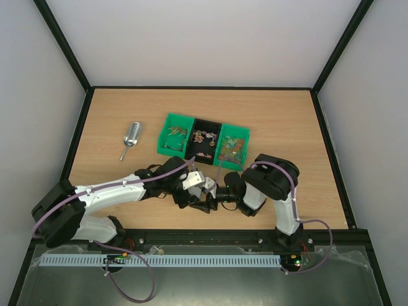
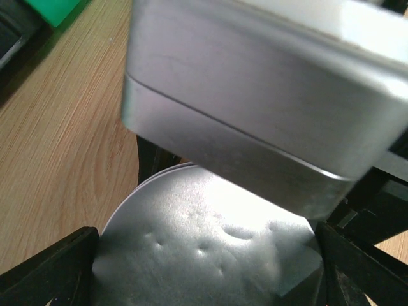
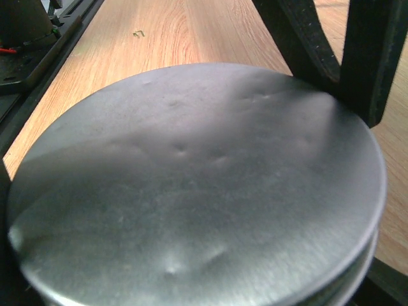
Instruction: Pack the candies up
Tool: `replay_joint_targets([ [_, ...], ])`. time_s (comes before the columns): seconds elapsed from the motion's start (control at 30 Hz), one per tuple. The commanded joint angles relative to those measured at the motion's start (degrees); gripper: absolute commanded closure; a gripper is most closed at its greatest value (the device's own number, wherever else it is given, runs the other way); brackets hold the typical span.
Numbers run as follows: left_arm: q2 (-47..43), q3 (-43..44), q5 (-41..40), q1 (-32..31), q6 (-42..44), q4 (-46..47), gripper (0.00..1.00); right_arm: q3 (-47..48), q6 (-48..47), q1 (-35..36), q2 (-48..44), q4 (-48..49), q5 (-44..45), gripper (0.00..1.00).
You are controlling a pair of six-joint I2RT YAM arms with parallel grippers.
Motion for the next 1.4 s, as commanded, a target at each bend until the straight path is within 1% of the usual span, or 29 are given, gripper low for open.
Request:
replay_joint_targets([
  [0.0, 0.7, 0.1, -1.3, -0.2, 1.7, -1.7, 0.20, -0.2, 0.4, 0.2, 1.3, -2.8, 0.4, 0.63],
  [0.17, -0.2, 0.7, 1.1, -0.2, 5.5, -2.8, 0.37, -0.3, 0.3, 0.1, 1.3, -2.9, 0.0, 0.64],
  [0.33, -0.7, 0.0, 6.3, -0.2, 13.9, -5.9, 0.44, -0.5, 0.0, 0.2, 1.1, -2.8, -0.9, 0.64],
  [0.4, -0.3, -0.3, 7.0, -0.3, 17.5, -7.6, 0.48, -0.6, -0.1, 0.2, 1.0, -2.8, -1.2, 0.65],
  [0.57, 1.4, 0.4, 9.3, -0.2, 26.3, -12.2, 0.53, -0.6, -0.3, 0.2, 1.0, -2.8, -1.7, 0.67],
  [0.7, 1.9, 0.6, 11.8, 0.1, 32.3, -15.8, 0.55, -0.7, -0.3, 0.2, 1.0, -2.8, -1.6, 0.67],
  [0.77, 2.4, 0.9, 13.0, 1.3, 33.2, -16.3, 0.55, -0.6, -0.3, 0.2, 1.0, -2.8, -1.5, 0.66],
  [0.83, 3.5, 1.7, 14.4, 3.5, 31.8, -15.8, 0.55, -0.8, -0.1, 0.2, 0.9, -2.3, -1.2, 0.65],
  [0.9, 4.5, 2.2, 15.4, 5.8, 29.6, -14.3, 0.55, -1.2, 0.2, 0.2, 0.6, -1.6, -0.5, 0.56],
  [0.93, 5.0, 2.4, 15.6, 6.8, 28.2, -13.2, 0.55, -1.3, 0.3, 0.1, 0.5, -1.1, -0.2, 0.49],
  [1.07, 5.8, 2.2, 15.4, 9.1, 24.6, -9.5, 0.53, -1.9, 0.2, 0.1, -0.8, -0.2, 1.1, 0.16],
  [1.13, 6.1, 2.1, 15.1, 9.6, 24.1, -8.6, 0.53, -2.2, -0.1, 0.1, -2.0, -0.5, 1.7, 0.06],
  [1.2, 6.5, 1.9, 15.1, 9.9, 24.2, -8.1, 0.53, -2.2, 0.0, 0.1, -3.6, -1.0, 2.5, 0.01],
  [1.37, 7.2, 1.4, 15.0, 10.5, 24.3, -6.9, 0.51, -2.0, 0.2, 0.1, -7.8, -4.4, 2.6, 0.01],
])
